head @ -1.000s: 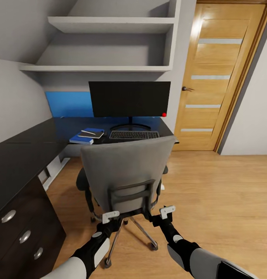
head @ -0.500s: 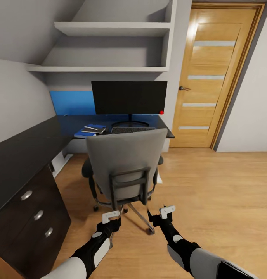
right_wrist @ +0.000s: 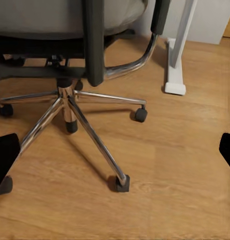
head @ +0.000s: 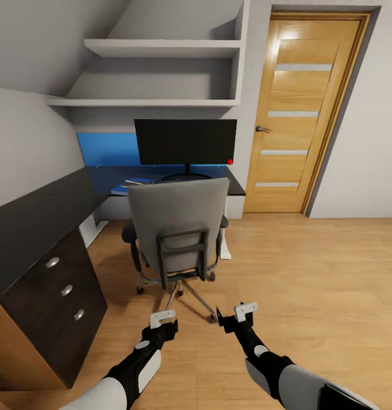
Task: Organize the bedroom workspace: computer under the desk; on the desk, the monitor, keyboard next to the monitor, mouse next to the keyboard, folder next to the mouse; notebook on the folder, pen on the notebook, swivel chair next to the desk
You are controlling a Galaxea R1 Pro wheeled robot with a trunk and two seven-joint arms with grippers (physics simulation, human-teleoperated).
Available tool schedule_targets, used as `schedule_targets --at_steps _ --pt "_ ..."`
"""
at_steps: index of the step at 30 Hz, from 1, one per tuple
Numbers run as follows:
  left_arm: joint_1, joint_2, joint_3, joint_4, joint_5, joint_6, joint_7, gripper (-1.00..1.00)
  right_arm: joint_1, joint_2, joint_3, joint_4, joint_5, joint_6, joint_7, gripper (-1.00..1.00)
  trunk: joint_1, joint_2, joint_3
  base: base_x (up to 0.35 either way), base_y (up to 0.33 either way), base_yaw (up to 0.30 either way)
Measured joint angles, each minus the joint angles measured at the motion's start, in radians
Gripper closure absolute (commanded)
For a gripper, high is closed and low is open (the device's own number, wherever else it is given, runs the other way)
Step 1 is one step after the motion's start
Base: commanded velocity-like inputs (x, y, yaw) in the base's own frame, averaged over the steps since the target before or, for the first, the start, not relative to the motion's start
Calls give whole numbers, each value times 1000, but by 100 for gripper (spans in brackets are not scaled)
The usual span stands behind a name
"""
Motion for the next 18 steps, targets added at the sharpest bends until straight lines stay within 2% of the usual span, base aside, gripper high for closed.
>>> schedule_targets --at_steps 4,8,15,16,18 --pt "0 0 0 2 1 3 1 -100 0 0 -1 0 0 2 -1 -100 0 0 0 -287 -186 0" --pt "0 0 1 30 1 1 1 -100 0 -4 -2 0 -1 -1 -1 -100 0 0 0 -141 -259 0" --pt "0 0 4 134 6 -6 5 -100 4 -19 -2 15 -6 3 -5 -100 -1 0 0 -20 -75 0" --pt "0 3 8 197 7 -7 6 -100 15 -23 -4 39 -10 4 -5 -100 -1 0 0 -3 -10 0" --pt "0 7 7 255 6 -25 6 -100 30 -25 -2 53 -10 5 -6 -100 -4 7 3 -1 -5 0"
